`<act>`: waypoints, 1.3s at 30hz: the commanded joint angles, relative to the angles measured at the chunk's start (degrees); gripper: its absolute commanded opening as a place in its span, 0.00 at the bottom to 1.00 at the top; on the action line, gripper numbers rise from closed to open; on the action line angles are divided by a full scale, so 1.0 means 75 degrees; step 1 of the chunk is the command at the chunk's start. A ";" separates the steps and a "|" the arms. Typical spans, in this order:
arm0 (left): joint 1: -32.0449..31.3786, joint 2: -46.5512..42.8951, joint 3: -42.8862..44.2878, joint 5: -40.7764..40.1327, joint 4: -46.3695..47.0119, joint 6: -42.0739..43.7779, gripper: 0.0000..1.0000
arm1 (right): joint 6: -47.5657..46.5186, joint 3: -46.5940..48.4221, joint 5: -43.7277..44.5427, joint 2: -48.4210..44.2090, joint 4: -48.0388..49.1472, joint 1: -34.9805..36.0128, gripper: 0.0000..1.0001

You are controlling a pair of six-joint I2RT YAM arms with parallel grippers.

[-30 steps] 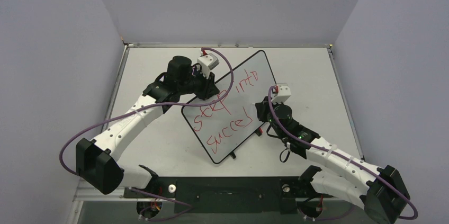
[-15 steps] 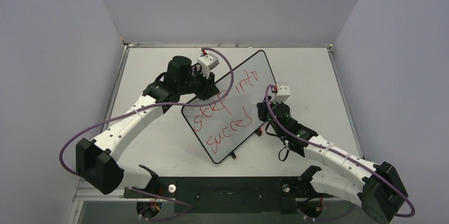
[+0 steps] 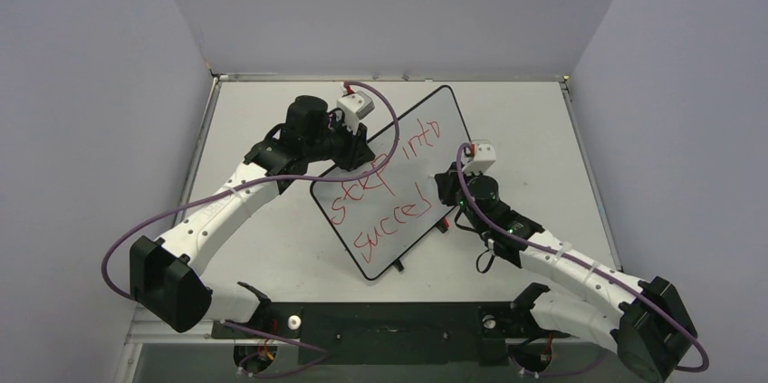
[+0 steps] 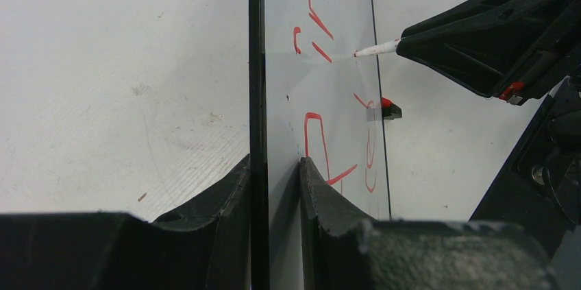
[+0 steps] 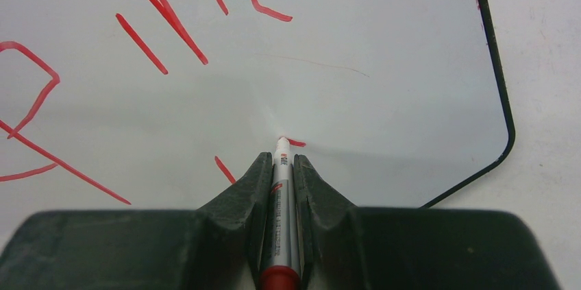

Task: Write a sentence on the whiteboard

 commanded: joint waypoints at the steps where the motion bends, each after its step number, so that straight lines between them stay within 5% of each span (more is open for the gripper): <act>1: -0.0059 -0.0165 -0.0016 -0.0190 0.0681 0.0598 0.00 | 0.0230 -0.0005 -0.0451 -0.0019 0.0533 0.0030 0.00; 19: -0.0059 -0.0118 -0.0010 -0.0178 0.0688 0.0584 0.00 | 0.0498 -0.1044 -0.0193 -0.0532 0.0414 0.0062 0.00; 39: -0.0071 -0.0146 -0.0022 -0.0178 0.0676 0.0585 0.00 | 0.0369 -0.0700 0.0706 -0.0269 -0.0105 -0.0041 0.00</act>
